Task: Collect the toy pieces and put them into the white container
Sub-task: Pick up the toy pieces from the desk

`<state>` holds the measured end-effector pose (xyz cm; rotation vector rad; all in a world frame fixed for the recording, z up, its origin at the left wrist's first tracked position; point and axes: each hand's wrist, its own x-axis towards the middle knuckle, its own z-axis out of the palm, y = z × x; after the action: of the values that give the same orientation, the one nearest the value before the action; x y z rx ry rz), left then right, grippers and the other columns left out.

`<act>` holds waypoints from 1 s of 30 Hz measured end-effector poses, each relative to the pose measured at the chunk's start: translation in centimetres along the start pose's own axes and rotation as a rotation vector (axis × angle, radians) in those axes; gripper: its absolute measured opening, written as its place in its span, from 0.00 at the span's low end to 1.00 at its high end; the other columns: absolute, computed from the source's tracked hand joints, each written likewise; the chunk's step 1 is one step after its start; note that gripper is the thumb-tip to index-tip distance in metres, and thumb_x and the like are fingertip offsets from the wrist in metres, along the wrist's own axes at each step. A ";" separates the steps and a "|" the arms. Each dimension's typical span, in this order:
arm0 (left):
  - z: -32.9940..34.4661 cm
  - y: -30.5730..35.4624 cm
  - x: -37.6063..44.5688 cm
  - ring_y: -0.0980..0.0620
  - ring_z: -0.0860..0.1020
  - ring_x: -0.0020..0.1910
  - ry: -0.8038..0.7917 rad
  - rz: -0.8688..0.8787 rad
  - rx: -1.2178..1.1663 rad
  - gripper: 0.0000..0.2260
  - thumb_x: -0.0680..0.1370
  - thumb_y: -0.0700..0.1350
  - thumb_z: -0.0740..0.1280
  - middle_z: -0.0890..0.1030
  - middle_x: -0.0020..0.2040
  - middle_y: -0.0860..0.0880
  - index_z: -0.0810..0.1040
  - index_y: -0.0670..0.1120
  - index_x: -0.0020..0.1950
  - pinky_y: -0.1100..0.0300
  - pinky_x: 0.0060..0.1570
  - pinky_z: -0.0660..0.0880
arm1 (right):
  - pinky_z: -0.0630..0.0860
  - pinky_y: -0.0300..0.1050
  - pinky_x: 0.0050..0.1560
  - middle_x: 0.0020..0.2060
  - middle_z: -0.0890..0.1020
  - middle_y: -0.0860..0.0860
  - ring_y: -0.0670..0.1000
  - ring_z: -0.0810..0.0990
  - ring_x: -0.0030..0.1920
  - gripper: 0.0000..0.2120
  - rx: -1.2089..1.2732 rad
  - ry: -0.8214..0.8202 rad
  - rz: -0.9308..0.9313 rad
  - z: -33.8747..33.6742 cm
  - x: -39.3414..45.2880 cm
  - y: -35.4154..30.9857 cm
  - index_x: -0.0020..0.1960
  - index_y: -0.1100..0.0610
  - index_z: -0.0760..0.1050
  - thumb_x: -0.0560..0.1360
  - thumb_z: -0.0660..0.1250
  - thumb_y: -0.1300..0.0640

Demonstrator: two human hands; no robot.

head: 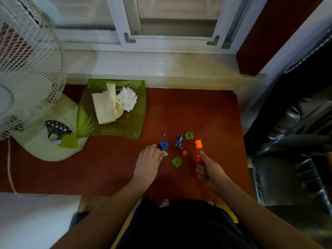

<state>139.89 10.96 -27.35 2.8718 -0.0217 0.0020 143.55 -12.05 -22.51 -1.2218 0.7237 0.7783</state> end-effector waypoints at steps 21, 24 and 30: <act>-7.2 1.6 -0.7 0.54 0.83 0.44 0.080 -0.341 -0.737 0.16 0.81 0.42 0.59 0.80 0.54 0.51 0.68 0.50 0.70 0.60 0.45 0.78 | 0.55 0.42 0.27 0.26 0.66 0.50 0.48 0.62 0.26 0.14 0.012 -0.039 -0.025 0.3 -1.6 1.0 0.43 0.57 0.68 0.80 0.61 0.47; -7.1 1.7 -0.8 0.53 0.81 0.48 0.038 -0.562 -1.267 0.13 0.82 0.35 0.57 0.76 0.54 0.46 0.76 0.47 0.60 0.61 0.49 0.80 | 0.54 0.42 0.28 0.26 0.66 0.51 0.48 0.62 0.26 0.13 0.042 -0.051 -0.036 1.0 -1.6 1.5 0.43 0.57 0.69 0.80 0.61 0.47; -6.9 0.7 -1.3 0.49 0.71 0.35 -0.108 -1.028 -1.692 0.14 0.75 0.33 0.50 0.71 0.40 0.42 0.73 0.41 0.40 0.62 0.31 0.70 | 0.56 0.41 0.27 0.28 0.66 0.51 0.47 0.63 0.26 0.15 0.048 -0.133 -0.095 2.0 -1.4 2.2 0.60 0.53 0.76 0.82 0.56 0.48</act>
<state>138.60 12.16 -20.50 0.9712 0.9053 -0.2344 141.02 -9.94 -22.12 -1.1416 0.5690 0.7522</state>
